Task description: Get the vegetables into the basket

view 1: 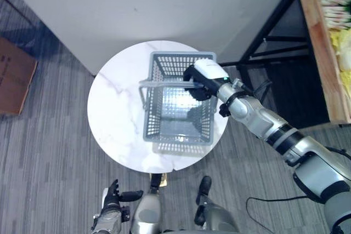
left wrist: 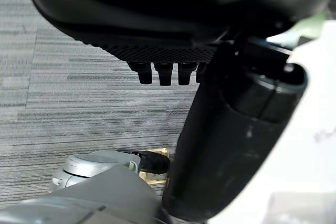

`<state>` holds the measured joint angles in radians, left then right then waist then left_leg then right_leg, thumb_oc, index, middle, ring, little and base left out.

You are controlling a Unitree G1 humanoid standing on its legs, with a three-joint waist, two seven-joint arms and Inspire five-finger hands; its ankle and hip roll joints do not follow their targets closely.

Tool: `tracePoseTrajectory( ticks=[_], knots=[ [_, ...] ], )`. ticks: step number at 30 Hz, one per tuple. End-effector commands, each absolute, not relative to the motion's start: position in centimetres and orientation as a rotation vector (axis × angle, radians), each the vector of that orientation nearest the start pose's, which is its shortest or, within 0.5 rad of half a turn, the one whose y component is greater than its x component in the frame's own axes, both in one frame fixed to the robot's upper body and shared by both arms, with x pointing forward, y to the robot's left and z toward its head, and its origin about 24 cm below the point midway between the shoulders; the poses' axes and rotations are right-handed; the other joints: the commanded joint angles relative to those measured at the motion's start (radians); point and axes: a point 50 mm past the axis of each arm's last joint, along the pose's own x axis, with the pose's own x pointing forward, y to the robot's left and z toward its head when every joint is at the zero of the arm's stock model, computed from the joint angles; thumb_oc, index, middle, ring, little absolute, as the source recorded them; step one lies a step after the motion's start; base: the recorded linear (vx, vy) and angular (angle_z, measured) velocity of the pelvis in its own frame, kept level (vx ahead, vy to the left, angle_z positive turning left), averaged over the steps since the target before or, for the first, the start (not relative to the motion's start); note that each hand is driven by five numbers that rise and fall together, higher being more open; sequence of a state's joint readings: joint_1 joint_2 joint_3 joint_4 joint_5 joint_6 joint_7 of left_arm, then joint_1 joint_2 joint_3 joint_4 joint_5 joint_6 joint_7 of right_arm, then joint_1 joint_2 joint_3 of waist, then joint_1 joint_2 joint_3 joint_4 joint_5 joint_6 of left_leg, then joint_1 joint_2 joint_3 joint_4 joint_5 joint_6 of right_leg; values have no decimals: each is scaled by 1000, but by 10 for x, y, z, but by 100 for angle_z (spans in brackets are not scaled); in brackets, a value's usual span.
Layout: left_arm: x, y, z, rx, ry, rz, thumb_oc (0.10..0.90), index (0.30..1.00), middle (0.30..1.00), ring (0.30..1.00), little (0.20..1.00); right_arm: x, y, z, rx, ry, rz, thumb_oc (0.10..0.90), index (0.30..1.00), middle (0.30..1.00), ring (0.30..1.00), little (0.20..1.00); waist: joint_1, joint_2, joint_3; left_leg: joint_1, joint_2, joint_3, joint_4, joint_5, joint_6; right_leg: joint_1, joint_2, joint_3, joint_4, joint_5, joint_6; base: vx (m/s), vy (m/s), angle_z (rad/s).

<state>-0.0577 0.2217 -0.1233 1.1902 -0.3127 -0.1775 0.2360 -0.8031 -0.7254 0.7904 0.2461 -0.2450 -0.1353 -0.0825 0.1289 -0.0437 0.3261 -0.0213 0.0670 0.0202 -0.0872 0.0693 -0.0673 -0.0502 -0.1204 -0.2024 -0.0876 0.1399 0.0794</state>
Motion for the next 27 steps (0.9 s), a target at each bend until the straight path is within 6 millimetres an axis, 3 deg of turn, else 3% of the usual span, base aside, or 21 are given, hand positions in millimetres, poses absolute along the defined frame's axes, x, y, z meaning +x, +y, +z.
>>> tracePoseTrajectory(
  ticks=[1, 7, 12, 13, 17, 27],
  knots=[
    [112, 249, -149, 234, 1027, 373, 900, 1000, 1000, 1000, 1000, 339, -107, 216, -1011, -717, 435, 400, 300, 300, 300, 300, -11, -42, -65, -1, 16, 12, 0, -25, -26, 47, -89, 19, 14, -45, 113, 15, -9, -15],
    [88, 249, -156, 231, 1116, 356, 900, 1000, 1000, 1000, 1000, 309, -130, 213, -966, -729, 498, 400, 300, 300, 300, 300, -51, -37, -104, 46, 23, 40, 0, -38, -27, 73, -82, 36, 12, -52, 112, 18, 3, -8],
    [78, 248, -159, 230, 1150, 341, 900, 1000, 1000, 1000, 1000, 300, -145, 206, -991, -691, 510, 400, 300, 300, 300, 300, -72, -30, -117, 66, 28, 56, 0, -42, -28, 81, -78, 49, 9, -53, 110, 1, -5, -14],
    [72, 248, -160, 222, 1167, 344, 900, 1000, 1000, 1000, 1000, 292, -160, 203, -1045, -678, 477, 400, 300, 300, 300, 300, -89, -23, -124, 76, 32, 65, 0, -44, -28, 83, -74, 56, 9, -53, 111, -4, -13, -15],
    [68, 247, -161, 216, 1176, 345, 900, 1000, 1000, 1000, 1000, 283, -173, 199, -1115, -676, 435, 400, 300, 300, 300, 300, -102, -16, -132, 83, 35, 76, 0, -45, -27, 82, -70, 67, 8, -54, 111, 5, -8, -14],
    [68, 240, -162, 196, 1151, 337, 900, 1000, 1000, 1000, 1000, 273, -209, 168, -1209, -557, 287, 400, 300, 300, 300, 300, -128, -11, -129, 105, 43, 87, 0, -44, -27, 89, -61, 67, 28, -66, 111, 0, -8, -6]
  ],
)
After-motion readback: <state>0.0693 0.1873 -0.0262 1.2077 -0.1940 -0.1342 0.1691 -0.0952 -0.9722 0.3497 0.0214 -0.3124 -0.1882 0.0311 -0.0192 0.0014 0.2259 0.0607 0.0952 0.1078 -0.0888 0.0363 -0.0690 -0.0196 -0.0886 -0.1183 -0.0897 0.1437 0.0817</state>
